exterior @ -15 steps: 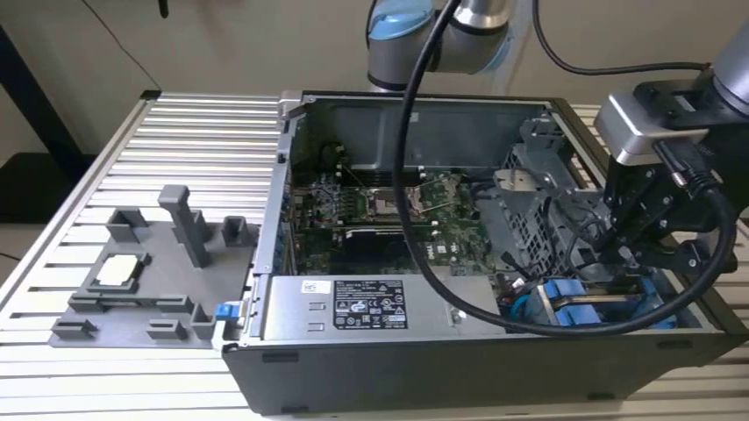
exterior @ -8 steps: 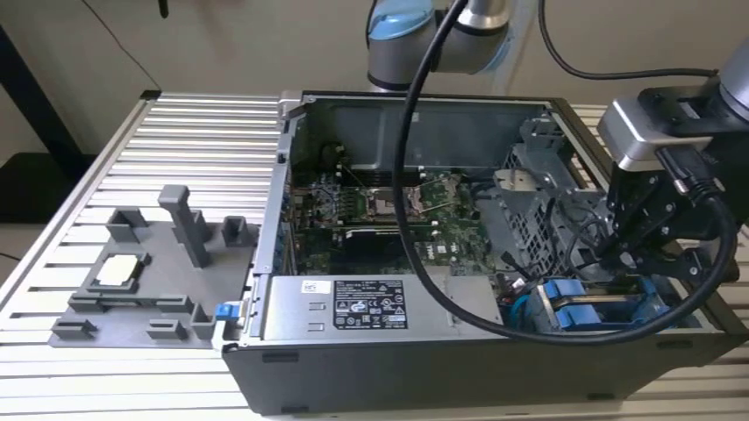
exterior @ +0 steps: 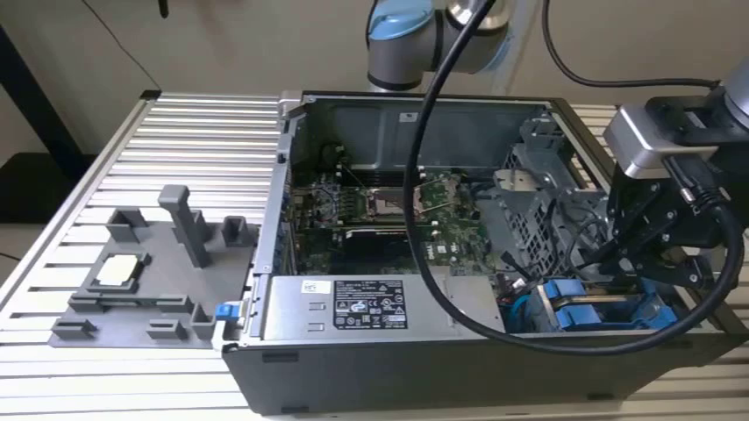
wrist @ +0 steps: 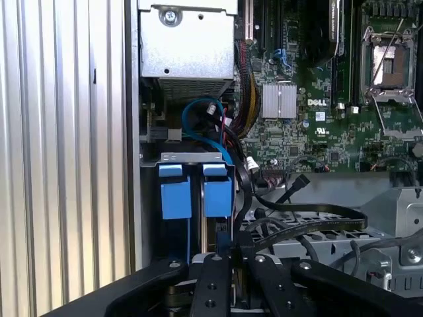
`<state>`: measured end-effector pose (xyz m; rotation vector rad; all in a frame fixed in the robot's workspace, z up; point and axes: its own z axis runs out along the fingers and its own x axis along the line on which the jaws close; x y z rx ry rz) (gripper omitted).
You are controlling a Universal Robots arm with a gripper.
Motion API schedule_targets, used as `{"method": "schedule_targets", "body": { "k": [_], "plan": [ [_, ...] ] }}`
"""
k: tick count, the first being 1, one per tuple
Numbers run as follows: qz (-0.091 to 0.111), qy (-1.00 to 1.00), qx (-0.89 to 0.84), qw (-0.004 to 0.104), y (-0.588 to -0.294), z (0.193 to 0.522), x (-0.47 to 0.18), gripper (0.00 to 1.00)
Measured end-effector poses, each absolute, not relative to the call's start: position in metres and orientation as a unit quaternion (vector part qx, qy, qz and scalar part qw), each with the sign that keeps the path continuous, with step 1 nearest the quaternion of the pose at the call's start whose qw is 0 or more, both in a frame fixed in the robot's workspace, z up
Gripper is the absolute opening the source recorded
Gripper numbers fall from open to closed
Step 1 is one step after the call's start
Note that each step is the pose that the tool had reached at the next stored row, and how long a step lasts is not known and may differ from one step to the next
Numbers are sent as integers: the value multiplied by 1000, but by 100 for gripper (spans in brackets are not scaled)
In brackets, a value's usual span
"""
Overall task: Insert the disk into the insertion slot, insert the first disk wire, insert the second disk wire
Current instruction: 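Insert the second disk wire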
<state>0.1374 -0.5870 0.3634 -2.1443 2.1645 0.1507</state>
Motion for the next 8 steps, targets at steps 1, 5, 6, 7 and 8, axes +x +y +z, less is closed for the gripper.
{"method": "schedule_targets", "body": {
  "k": [1, 5, 6, 7, 8],
  "plan": [
    [49, 709, -702, 46, -587, 362, 138, 16],
    [51, 709, -702, 47, -589, 356, 139, 16],
    [51, 709, -702, 47, -589, 355, 140, 16],
    [51, 709, -702, 48, -589, 353, 140, 16],
    [50, 709, -702, 48, -589, 352, 140, 16]
  ]
}}
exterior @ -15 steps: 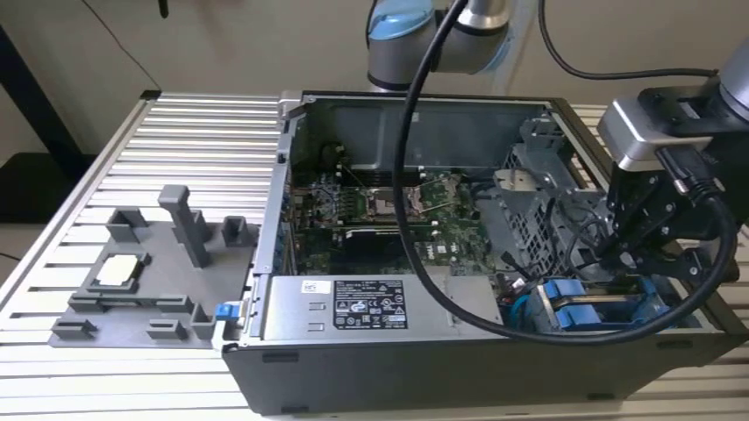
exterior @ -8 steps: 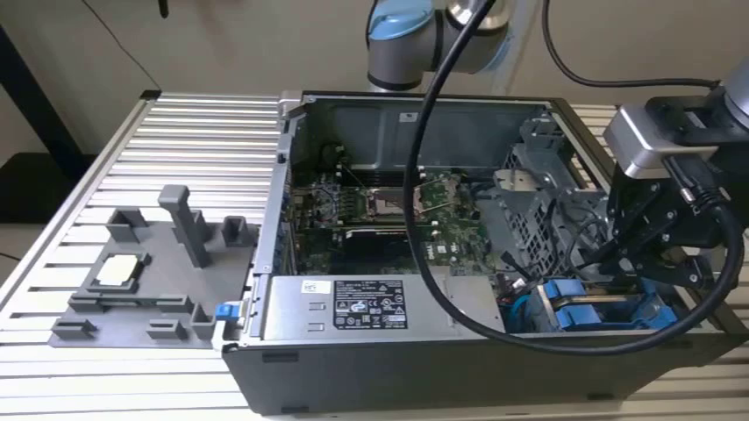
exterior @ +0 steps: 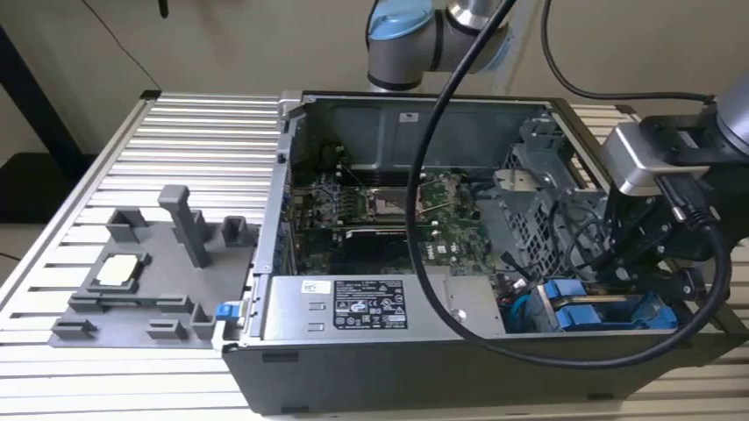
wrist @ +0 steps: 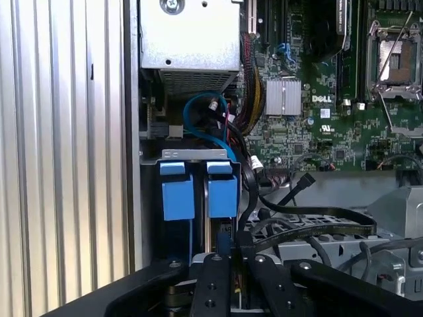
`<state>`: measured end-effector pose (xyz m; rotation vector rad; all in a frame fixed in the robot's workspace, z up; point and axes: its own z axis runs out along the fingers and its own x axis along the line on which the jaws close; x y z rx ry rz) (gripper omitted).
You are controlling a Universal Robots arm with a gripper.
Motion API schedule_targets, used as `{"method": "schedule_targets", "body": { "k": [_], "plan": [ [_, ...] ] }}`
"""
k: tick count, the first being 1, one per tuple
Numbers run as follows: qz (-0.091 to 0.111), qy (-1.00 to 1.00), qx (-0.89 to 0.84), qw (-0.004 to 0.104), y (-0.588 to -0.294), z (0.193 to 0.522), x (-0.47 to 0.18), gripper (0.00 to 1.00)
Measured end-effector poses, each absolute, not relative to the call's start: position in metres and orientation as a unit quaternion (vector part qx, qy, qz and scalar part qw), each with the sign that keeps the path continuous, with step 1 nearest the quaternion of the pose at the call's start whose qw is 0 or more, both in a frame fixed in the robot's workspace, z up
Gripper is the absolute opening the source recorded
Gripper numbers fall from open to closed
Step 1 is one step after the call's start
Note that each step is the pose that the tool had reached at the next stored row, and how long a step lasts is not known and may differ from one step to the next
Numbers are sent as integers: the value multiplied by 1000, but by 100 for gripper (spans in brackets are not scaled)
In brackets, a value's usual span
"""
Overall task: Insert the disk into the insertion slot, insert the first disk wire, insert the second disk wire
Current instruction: 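Insert the second disk wire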
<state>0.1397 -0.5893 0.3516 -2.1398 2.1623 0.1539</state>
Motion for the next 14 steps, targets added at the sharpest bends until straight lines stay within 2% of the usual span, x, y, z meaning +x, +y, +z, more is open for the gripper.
{"method": "schedule_targets", "body": {
  "k": [14],
  "plan": [
    [49, 709, -702, 54, -590, 341, 144, 16]
  ]
}}
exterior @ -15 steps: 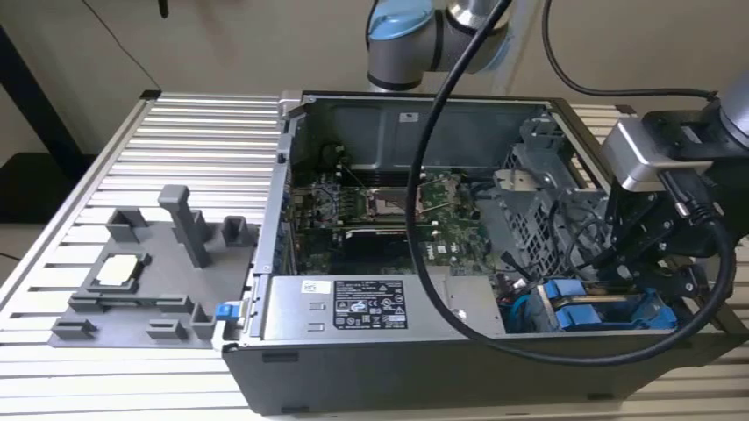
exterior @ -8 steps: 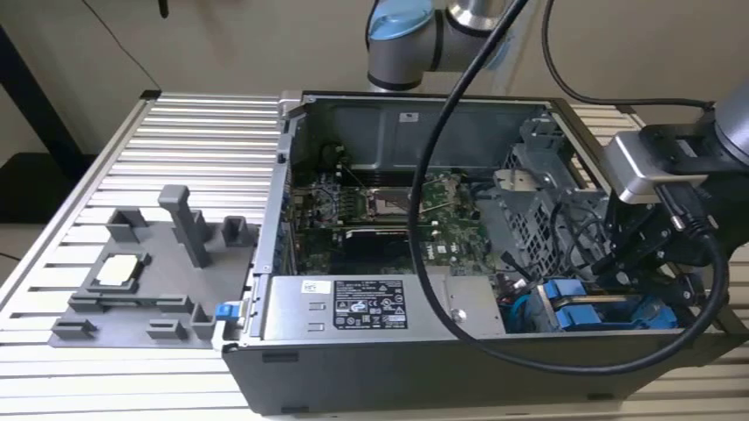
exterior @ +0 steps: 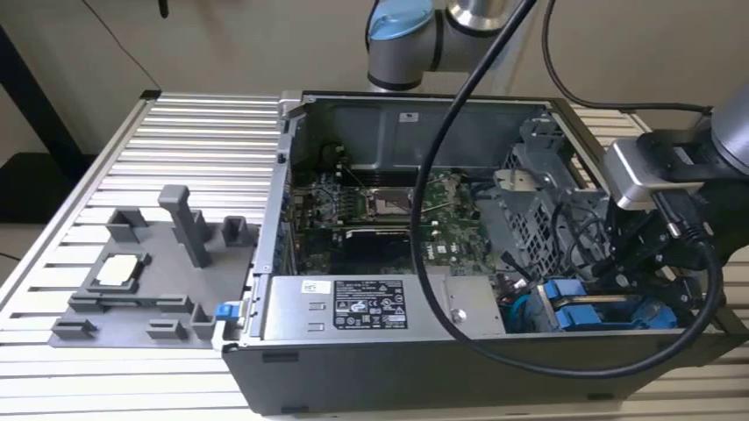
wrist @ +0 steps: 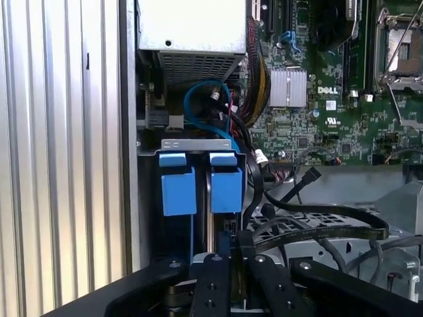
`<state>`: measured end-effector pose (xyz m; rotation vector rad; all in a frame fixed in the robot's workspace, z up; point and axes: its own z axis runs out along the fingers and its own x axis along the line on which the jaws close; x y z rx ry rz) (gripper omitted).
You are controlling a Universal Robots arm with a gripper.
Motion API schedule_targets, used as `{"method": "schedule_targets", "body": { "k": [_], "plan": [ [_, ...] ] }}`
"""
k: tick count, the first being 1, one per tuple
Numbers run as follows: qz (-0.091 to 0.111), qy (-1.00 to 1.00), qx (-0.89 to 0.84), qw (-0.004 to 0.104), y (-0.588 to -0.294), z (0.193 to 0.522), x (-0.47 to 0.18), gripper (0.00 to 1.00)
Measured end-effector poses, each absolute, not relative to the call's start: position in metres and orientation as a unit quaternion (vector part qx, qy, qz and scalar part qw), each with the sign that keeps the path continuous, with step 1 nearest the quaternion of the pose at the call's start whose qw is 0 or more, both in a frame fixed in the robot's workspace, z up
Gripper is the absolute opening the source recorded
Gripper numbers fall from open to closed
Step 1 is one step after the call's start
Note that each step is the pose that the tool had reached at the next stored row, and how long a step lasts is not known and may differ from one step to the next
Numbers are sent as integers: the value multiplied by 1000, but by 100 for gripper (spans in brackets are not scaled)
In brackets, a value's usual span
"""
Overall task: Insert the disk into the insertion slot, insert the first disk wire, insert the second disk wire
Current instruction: 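Insert the second disk wire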
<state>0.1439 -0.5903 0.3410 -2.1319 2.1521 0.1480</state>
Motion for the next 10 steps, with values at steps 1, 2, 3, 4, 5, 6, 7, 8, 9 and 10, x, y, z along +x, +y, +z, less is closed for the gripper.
{"method": "schedule_targets", "body": {
  "k": [1, 2, 3, 4, 5, 6, 7, 8, 9, 10],
  "plan": [
    [50, 708, -702, 55, -590, 341, 144, 16],
    [51, 708, -702, 56, -590, 340, 144, 16],
    [52, 708, -702, 57, -590, 340, 144, 16],
    [53, 708, -702, 58, -590, 340, 144, 16],
    [53, 708, -702, 59, -590, 340, 144, 16],
    [53, 708, -702, 59, -590, 339, 144, 16],
    [53, 708, -702, 59, -590, 339, 144, 16],
    [53, 708, -701, 59, -590, 338, 144, 16],
    [53, 708, -701, 59, -591, 338, 144, 16],
    [53, 708, -701, 59, -591, 337, 144, 16]
  ]
}}
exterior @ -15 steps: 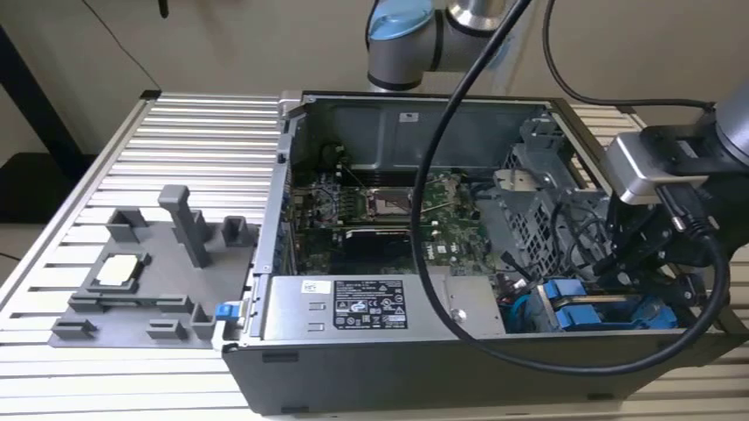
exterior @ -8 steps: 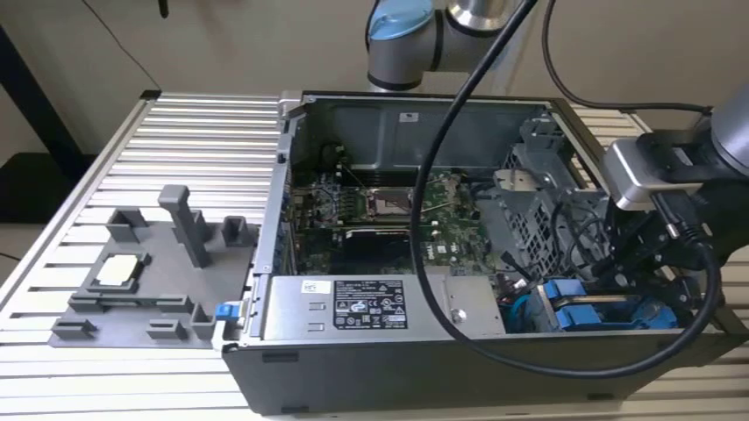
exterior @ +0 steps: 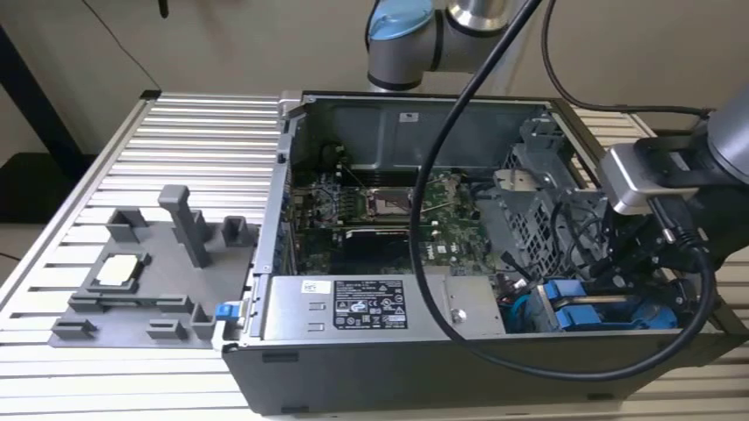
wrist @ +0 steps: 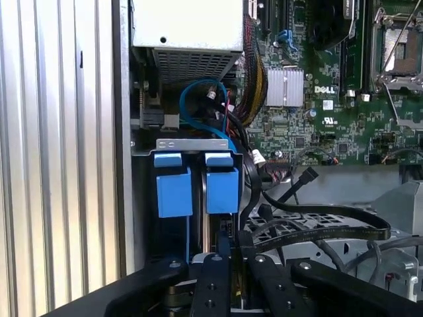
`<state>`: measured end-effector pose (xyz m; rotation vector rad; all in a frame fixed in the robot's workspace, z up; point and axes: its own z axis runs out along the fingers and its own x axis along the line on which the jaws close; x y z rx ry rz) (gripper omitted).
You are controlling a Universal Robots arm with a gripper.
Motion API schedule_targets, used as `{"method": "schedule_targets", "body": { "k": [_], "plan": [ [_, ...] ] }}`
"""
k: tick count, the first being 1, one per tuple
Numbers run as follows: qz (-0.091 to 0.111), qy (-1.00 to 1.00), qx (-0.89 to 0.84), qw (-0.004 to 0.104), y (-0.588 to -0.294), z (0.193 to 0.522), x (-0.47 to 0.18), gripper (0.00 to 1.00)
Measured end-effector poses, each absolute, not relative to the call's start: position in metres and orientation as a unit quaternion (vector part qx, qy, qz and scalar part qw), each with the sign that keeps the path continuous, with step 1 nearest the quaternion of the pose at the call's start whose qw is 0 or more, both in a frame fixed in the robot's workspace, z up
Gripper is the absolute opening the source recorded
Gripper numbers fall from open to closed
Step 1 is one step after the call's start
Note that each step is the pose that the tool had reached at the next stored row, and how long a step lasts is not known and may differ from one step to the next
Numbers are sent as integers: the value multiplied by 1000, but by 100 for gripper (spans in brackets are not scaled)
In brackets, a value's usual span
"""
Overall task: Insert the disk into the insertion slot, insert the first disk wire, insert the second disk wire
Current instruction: 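Insert the second disk wire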
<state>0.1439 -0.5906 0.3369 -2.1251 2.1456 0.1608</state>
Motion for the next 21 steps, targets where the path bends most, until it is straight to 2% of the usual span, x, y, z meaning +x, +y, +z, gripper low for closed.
{"method": "schedule_targets", "body": {
  "k": [8, 9, 10, 12, 21],
  "plan": [
    [53, 708, -702, 59, -591, 333, 144, 16],
    [53, 708, -701, 59, -591, 333, 144, 18],
    [53, 708, -701, 59, -591, 333, 144, 24],
    [53, 708, -701, 59, -591, 334, 144, 24],
    [54, 708, -701, 59, -591, 371, 144, 24]
  ]
}}
